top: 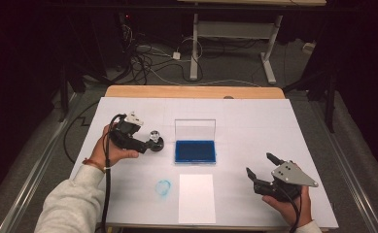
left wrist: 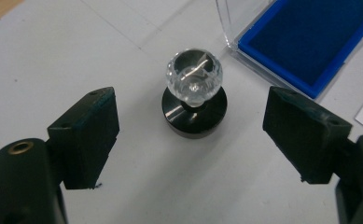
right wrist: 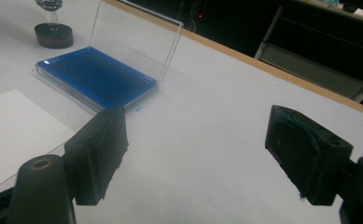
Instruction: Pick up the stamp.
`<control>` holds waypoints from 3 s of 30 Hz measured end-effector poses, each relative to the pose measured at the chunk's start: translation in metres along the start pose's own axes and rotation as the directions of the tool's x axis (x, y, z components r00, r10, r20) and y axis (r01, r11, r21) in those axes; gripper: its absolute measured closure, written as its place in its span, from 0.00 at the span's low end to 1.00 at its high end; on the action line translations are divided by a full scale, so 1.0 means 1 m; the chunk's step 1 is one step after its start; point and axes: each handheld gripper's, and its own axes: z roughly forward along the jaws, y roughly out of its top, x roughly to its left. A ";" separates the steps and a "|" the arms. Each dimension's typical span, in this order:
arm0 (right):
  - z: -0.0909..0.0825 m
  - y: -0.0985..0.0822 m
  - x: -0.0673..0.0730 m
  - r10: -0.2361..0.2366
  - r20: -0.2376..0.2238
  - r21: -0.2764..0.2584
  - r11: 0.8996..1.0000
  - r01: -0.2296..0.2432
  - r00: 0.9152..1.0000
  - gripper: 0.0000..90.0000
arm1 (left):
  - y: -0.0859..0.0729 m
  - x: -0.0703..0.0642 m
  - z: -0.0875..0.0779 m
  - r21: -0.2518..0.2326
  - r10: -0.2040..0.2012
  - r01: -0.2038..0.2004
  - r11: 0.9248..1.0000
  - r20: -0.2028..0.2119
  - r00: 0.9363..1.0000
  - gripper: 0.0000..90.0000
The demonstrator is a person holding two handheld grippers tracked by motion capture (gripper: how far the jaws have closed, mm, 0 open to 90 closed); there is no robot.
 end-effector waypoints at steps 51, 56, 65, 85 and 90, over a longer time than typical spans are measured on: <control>0.004 -0.003 -0.001 -0.006 0.019 0.024 1.000 0.006 1.000 0.26 | 0.027 -0.001 0.038 0.113 0.046 -0.045 0.993 -0.003 0.999 0.61; 0.005 -0.005 -0.002 -0.003 0.019 0.031 1.000 0.002 1.000 0.26 | 0.024 -0.001 0.030 0.057 0.037 -0.036 0.998 -0.020 0.999 0.61; 0.004 -0.005 -0.004 0.008 0.022 0.023 1.000 -0.008 1.000 0.26 | 0.012 -0.004 0.006 -0.077 0.012 -0.015 0.997 -0.042 0.999 0.61; -0.001 -0.006 -0.003 -0.022 0.019 0.018 1.000 0.022 1.000 0.25 | 0.000 -0.040 -0.029 -0.231 0.088 -0.096 0.968 -0.046 0.995 0.61; -0.002 -0.005 -0.003 -0.027 0.019 0.012 1.000 0.027 0.999 0.25 | 0.001 -0.046 -0.032 -0.240 0.106 -0.111 0.965 -0.034 0.994 0.61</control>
